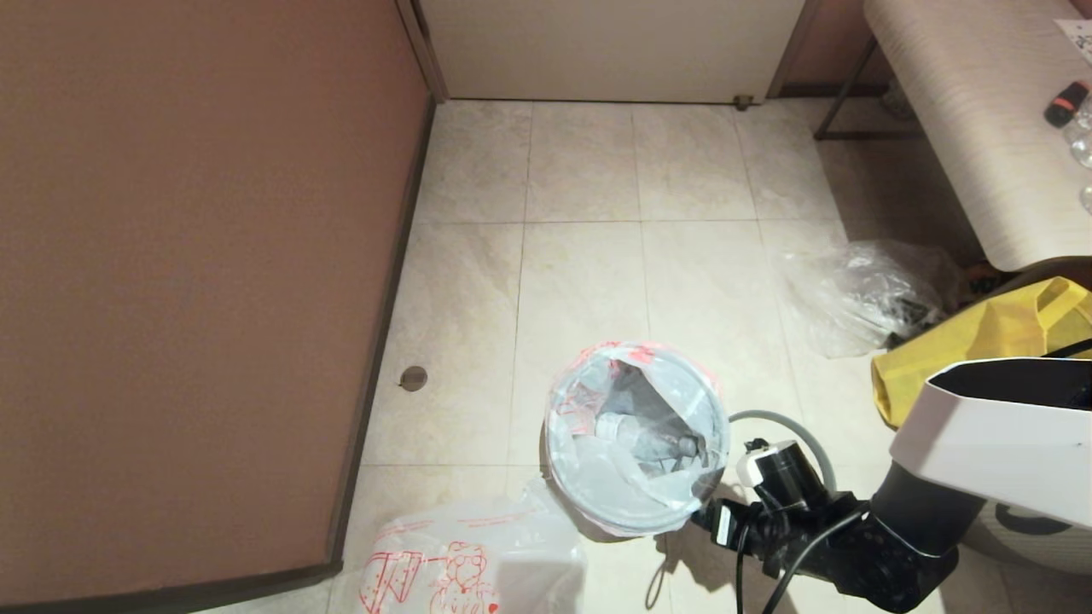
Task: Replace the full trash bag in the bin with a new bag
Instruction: Place the trash bag on the floor
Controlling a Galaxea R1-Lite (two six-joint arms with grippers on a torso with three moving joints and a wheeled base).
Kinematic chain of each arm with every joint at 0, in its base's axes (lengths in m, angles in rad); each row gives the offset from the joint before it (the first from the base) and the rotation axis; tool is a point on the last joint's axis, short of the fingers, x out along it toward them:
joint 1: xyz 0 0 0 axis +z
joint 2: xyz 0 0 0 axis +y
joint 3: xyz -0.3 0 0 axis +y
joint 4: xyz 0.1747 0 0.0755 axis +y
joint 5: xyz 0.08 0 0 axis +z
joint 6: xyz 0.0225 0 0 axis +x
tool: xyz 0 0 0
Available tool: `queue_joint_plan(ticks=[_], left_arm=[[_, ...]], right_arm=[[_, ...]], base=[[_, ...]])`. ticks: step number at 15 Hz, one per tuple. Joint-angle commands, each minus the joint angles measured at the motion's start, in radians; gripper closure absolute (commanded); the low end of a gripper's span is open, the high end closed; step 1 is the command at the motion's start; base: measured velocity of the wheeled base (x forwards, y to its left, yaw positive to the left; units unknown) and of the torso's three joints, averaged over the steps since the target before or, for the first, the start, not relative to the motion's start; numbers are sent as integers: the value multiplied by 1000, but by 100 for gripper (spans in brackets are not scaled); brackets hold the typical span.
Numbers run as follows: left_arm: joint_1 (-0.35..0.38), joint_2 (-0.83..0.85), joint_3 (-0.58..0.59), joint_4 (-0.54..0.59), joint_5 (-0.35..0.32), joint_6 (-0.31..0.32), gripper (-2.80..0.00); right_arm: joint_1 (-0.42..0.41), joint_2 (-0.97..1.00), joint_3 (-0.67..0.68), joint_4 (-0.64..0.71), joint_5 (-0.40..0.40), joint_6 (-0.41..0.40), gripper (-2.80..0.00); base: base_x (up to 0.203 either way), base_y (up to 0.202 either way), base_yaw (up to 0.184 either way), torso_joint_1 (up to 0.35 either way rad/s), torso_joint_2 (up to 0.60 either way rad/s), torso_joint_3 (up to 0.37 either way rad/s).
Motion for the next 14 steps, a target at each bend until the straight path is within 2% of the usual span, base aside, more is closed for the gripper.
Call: queue_joint_plan(ticks=[1, 4, 8, 11, 14], left_arm=[[0, 1, 0, 0, -1, 0, 0], [0, 1, 0, 0, -1, 0, 0], [0, 1, 0, 0, -1, 0, 0], [0, 1, 0, 0, -1, 0, 0], [0, 1, 0, 0, -1, 0, 0]], right_arm=[[-10, -3, 3, -53, 1, 5, -280], [-14, -2, 57, -220, 10, 7, -280], [-17, 2, 98, -230, 43, -11, -280], [-64, 1, 100, -227, 51, -30, -280], [-103, -16, 99, -228, 136, -22, -280]], base=[[0, 0, 0, 0, 0, 0], [0, 0, 0, 0, 0, 0], [0, 0, 0, 0, 0, 0], [0, 0, 0, 0, 0, 0], [0, 0, 0, 0, 0, 0]])
